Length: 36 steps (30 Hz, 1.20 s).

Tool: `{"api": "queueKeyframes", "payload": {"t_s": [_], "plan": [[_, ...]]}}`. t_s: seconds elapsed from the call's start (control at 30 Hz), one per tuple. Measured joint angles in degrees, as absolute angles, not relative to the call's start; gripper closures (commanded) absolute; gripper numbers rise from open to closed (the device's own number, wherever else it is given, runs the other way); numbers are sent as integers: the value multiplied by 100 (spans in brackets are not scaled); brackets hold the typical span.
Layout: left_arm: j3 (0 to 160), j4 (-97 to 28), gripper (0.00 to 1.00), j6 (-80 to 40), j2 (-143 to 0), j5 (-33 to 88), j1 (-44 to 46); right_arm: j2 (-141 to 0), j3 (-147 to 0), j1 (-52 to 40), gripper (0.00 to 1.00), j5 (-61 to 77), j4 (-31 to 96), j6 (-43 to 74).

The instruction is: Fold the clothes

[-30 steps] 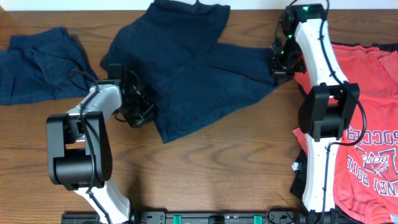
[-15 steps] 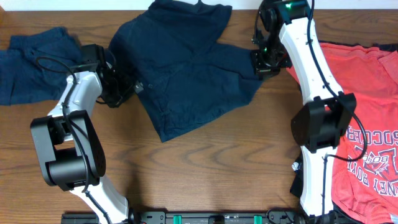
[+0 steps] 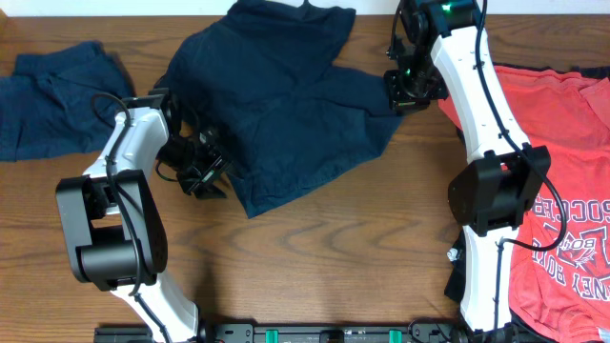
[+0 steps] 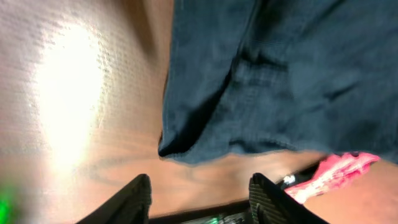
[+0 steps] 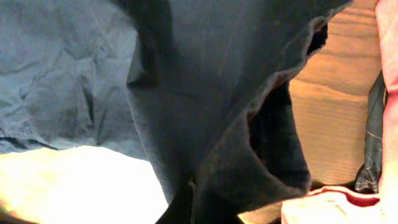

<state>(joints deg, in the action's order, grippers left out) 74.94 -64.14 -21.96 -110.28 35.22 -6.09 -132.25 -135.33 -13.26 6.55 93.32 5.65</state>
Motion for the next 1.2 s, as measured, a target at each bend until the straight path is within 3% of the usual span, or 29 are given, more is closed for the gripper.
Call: {"api": "queueKeyframes", "payload": {"t_s": [0.33, 0.57, 0.87, 1.2], "plan": [[7411, -6598, 40, -2373, -10916, 3680, 528, -13225, -13533, -1323, 99, 635, 8995, 563], [7325, -6073, 27, -3017, -10916, 3555, 1511, -13225, -13533, -1245, 99, 637, 9028, 556], [6213, -4689, 25, -3717, -10908, 3413, 1671, -13225, -13533, -1155, 99, 617, 9080, 471], [5955, -4154, 19, -4637, -10593, 2768, 1699, -13225, -13533, -1153, 99, 615, 9161, 357]]}}
